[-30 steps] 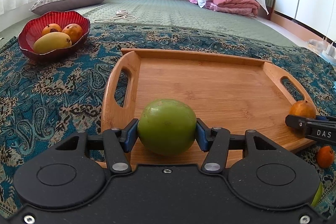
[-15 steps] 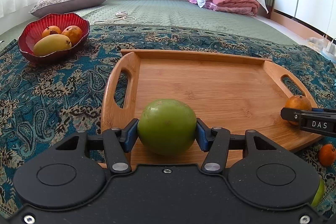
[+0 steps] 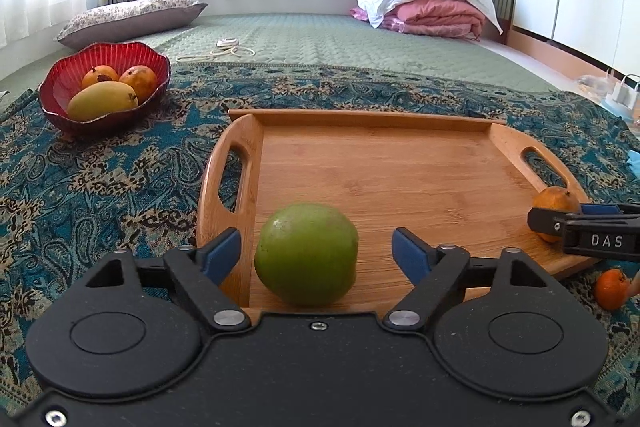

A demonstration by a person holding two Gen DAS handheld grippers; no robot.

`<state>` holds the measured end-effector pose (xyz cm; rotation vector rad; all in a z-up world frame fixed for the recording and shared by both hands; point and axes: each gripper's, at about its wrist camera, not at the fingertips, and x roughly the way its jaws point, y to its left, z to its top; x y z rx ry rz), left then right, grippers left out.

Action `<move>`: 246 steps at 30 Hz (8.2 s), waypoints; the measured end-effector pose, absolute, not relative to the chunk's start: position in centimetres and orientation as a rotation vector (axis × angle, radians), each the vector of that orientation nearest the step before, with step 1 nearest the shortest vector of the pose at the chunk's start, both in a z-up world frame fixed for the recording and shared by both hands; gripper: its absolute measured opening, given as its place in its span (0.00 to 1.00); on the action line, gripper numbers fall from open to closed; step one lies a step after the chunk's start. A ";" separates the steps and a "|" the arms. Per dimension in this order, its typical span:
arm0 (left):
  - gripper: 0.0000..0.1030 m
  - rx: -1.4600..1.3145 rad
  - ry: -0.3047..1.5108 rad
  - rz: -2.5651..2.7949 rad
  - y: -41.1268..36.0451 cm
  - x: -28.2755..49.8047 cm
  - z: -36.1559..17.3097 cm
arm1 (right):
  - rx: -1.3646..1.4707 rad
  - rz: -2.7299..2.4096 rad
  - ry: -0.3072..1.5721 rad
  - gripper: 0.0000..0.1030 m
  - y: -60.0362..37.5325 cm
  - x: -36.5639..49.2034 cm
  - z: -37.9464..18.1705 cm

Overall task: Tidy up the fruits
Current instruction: 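Withdraw both open tools from the tray back toward the fruit row, then grasp the dried red date with the left tool while the right tool grasps the green apple, then lift the date with the left tool while the right tool carries the apple over the tray, then lower the date toward the tray with the left tool while the right tool lowers the apple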

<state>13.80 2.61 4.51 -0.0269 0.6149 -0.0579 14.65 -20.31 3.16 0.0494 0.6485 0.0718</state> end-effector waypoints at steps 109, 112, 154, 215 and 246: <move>0.21 0.007 0.584 -0.132 2.6 3.6 0.1 | -0.077 0.242 0.494 0.61 -14.8 1.9 -0.7; 0.21 0.024 0.578 -0.128 2.2 3.7 0.0 | -0.079 0.240 0.490 0.61 -14.8 1.9 -0.8; 0.19 0.010 0.501 -0.076 2.0 3.6 5.0 | -0.026 0.112 0.432 0.56 -17.2 2.5 2.0; 0.19 -0.078 0.652 -0.084 4.2 18.8 9.2 | 0.198 0.098 0.577 0.57 -23.0 17.3 7.1; 0.19 -0.107 0.844 -0.056 4.9 24.0 5.1 | 0.086 0.031 0.810 0.57 -21.3 22.5 3.5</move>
